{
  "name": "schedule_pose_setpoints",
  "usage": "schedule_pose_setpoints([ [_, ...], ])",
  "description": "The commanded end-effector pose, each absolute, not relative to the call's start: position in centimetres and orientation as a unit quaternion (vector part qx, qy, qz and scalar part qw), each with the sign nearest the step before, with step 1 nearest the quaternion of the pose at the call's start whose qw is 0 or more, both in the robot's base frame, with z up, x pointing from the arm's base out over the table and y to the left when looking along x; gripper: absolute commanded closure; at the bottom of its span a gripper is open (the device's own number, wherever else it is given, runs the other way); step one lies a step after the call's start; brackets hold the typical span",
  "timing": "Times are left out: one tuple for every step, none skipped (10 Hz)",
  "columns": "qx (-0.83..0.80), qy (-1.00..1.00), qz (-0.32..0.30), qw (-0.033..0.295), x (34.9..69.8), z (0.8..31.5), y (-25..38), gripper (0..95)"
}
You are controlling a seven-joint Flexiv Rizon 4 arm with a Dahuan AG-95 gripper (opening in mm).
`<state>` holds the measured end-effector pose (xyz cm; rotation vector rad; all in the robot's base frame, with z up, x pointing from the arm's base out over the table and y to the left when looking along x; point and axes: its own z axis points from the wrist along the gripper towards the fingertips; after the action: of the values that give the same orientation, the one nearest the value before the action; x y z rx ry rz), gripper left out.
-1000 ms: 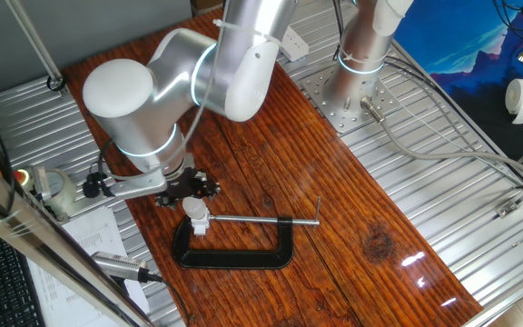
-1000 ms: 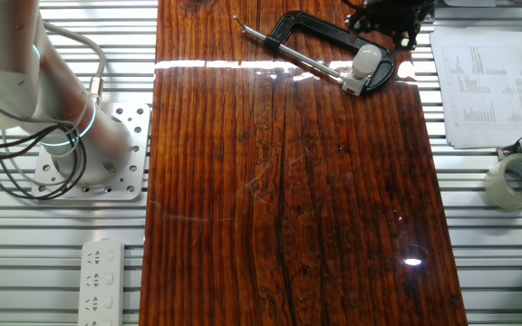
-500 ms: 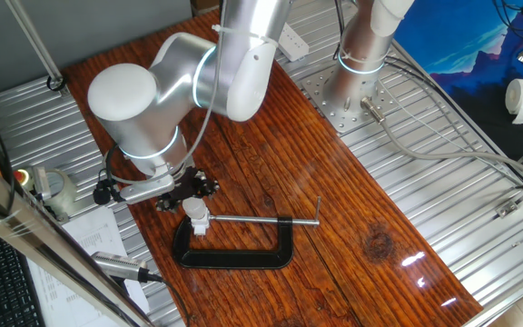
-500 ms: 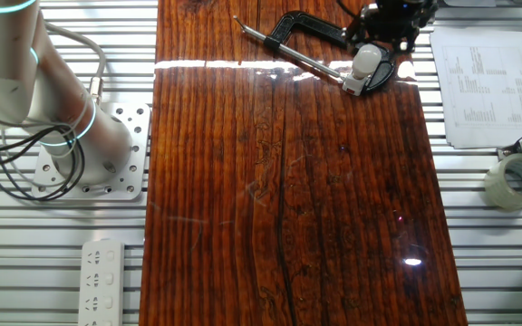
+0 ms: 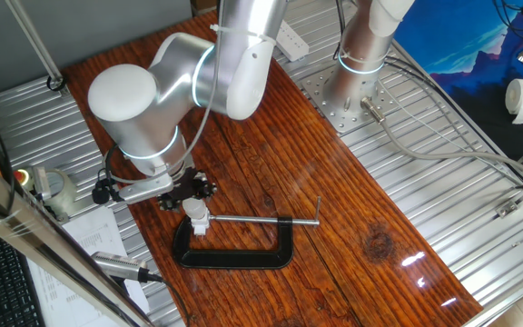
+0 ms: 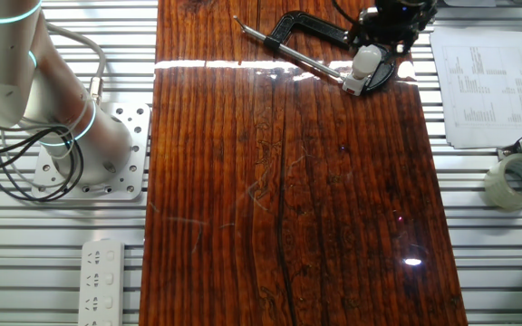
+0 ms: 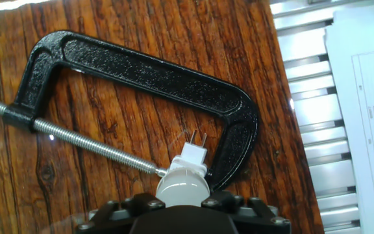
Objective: Install the light bulb by rotating it
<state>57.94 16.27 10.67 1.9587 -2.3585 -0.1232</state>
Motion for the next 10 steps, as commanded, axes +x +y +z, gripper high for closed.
schedule_pose_setpoints([
  [0.633, -0.772, -0.042, 0.036, 57.92, 10.71, 16.20, 76.0],
  [0.628, -0.777, -0.041, 0.037, 57.90, 10.71, 16.23, 76.0],
  [0.624, -0.779, -0.045, 0.040, 57.89, 10.73, 16.26, 95.0],
  [0.622, -0.781, -0.044, 0.039, 57.88, 10.73, 16.31, 95.0],
  [0.619, -0.783, -0.043, 0.039, 57.88, 10.73, 16.33, 95.0],
  [0.616, -0.786, -0.041, 0.037, 57.88, 10.73, 16.34, 95.0],
  [0.600, -0.798, -0.040, 0.038, 57.88, 10.73, 16.34, 95.0],
  [0.580, -0.813, -0.040, 0.039, 57.88, 10.73, 16.34, 95.0],
  [0.554, -0.831, -0.040, 0.039, 57.88, 10.75, 16.34, 95.0],
  [0.532, -0.845, -0.038, 0.040, 57.88, 10.75, 16.34, 95.0],
])
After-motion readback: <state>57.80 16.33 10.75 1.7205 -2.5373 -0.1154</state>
